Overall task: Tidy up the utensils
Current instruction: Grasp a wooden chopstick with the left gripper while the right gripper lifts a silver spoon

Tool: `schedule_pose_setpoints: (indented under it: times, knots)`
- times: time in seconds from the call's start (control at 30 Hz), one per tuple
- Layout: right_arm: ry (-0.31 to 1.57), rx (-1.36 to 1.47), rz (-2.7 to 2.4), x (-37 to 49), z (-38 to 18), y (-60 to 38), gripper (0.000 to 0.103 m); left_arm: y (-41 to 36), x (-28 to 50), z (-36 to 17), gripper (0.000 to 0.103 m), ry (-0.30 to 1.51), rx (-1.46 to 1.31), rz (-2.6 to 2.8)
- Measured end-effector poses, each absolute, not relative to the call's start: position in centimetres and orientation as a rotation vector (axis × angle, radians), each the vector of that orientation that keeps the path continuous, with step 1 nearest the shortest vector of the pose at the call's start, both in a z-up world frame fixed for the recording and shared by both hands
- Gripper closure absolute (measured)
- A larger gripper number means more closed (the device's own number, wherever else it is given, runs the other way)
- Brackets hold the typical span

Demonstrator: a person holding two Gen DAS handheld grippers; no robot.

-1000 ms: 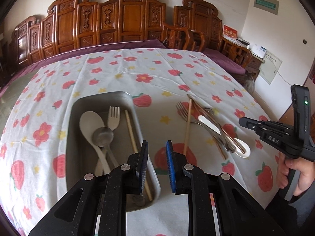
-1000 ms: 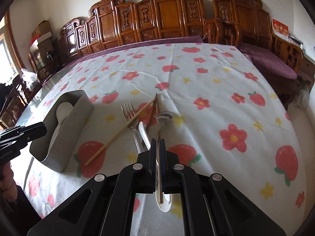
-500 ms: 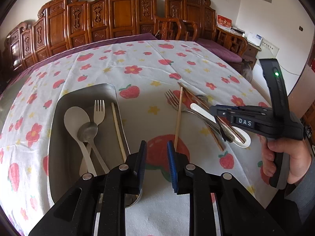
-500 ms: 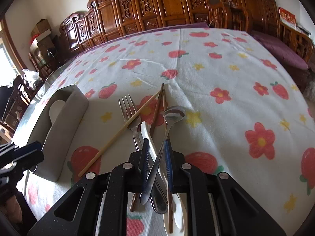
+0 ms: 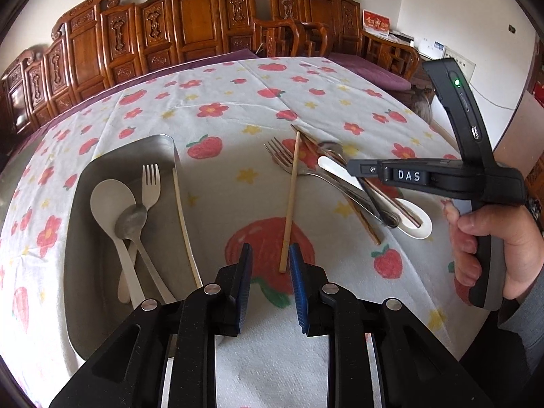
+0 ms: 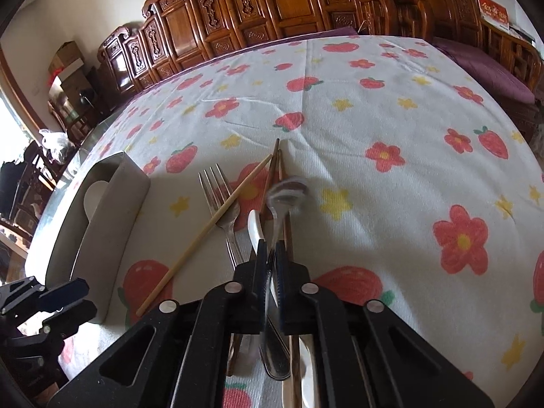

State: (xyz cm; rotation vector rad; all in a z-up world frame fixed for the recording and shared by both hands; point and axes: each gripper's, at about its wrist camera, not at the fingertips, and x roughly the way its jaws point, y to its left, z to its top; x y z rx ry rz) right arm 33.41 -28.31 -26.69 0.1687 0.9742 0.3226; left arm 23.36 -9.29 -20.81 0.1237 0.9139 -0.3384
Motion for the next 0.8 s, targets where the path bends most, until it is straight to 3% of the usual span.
schedule_pose_setpoints:
  times: [0.8]
  knots:
    - [0.899,0.190,0.326,32.5,-25.0,-31.2,0.099,-13.6,28.4,-22.1,0.082,0.962,0.223,-0.359]
